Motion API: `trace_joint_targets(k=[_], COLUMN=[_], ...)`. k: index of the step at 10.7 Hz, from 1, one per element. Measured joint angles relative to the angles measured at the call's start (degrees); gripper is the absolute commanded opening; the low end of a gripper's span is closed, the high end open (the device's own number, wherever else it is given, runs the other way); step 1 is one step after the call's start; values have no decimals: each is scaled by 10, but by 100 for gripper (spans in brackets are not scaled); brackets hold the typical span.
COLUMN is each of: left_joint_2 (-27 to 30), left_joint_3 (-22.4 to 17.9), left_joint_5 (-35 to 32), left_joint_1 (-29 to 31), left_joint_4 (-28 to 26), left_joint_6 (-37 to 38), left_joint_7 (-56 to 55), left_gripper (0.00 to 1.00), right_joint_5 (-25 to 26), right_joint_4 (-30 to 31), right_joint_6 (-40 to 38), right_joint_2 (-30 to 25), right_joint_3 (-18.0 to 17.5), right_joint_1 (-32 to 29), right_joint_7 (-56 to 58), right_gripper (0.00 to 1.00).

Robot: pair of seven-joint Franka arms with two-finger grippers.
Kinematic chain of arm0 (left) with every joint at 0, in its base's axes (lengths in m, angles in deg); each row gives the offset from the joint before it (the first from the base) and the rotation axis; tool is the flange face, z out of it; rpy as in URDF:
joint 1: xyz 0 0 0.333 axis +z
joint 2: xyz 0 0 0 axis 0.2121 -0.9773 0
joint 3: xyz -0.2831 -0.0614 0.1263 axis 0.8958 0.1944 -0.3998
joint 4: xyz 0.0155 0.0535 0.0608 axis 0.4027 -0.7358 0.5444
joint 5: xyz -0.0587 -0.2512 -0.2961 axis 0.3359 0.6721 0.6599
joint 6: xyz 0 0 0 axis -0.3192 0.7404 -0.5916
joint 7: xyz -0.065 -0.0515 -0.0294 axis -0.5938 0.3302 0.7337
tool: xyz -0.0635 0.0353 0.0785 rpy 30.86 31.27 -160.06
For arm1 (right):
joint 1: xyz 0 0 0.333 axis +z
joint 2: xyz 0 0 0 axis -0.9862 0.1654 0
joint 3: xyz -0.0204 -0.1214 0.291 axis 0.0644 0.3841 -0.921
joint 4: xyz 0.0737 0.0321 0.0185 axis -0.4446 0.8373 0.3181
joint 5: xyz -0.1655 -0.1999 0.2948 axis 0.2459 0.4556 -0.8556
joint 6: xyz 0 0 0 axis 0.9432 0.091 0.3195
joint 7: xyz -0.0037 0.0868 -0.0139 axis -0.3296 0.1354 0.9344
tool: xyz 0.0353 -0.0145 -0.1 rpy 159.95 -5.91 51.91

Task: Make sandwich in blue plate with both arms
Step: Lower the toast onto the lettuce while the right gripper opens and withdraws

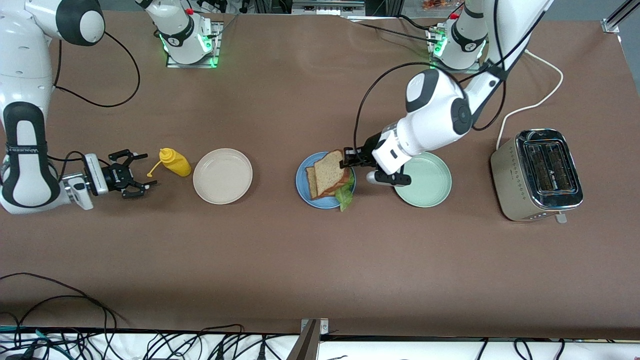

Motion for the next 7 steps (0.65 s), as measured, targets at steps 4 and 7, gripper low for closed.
trace_joint_targets(k=[4, 7], left_joint_2=[-68, -81], left_joint_3=[20, 20], left_joint_5=[0, 0], left_joint_1=[0, 2], left_joint_4=[1, 1], left_joint_6=[-82, -85], left_joint_7=[2, 7], left_gripper=[0, 0], right_joint_5=[33, 81], right_joint_4=[-18, -20], right_joint_6=[2, 23], right_joint_2=[-42, -95], right_joint_3=[5, 4], right_joint_1=[4, 25], right_joint_7=[-140, -275], right_gripper=[100, 100])
